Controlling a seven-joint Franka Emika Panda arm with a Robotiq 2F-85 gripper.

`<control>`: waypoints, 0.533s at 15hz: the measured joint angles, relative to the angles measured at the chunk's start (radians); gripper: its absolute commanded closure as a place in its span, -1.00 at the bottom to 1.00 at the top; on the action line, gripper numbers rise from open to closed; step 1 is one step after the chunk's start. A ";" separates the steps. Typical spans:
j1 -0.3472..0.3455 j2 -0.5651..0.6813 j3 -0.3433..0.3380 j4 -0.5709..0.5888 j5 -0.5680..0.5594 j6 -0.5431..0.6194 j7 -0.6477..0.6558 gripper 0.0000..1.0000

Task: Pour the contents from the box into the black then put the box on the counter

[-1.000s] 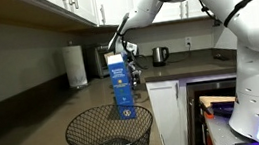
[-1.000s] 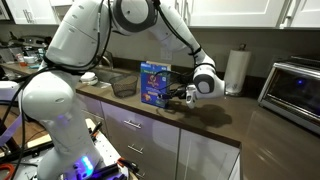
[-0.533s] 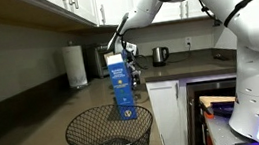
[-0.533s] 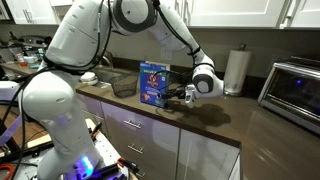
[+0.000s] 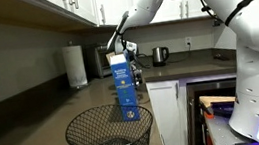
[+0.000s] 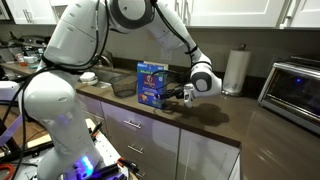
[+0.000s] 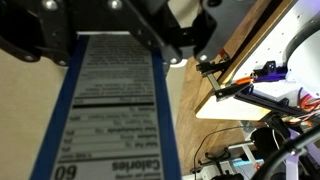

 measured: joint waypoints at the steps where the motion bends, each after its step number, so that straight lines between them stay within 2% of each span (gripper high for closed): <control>1: 0.005 -0.009 -0.003 -0.009 -0.011 0.003 0.000 -0.09; 4: 0.020 -0.038 -0.008 -0.035 -0.042 0.016 0.000 0.03; 8: 0.034 -0.077 -0.008 -0.064 -0.067 0.044 0.000 -0.02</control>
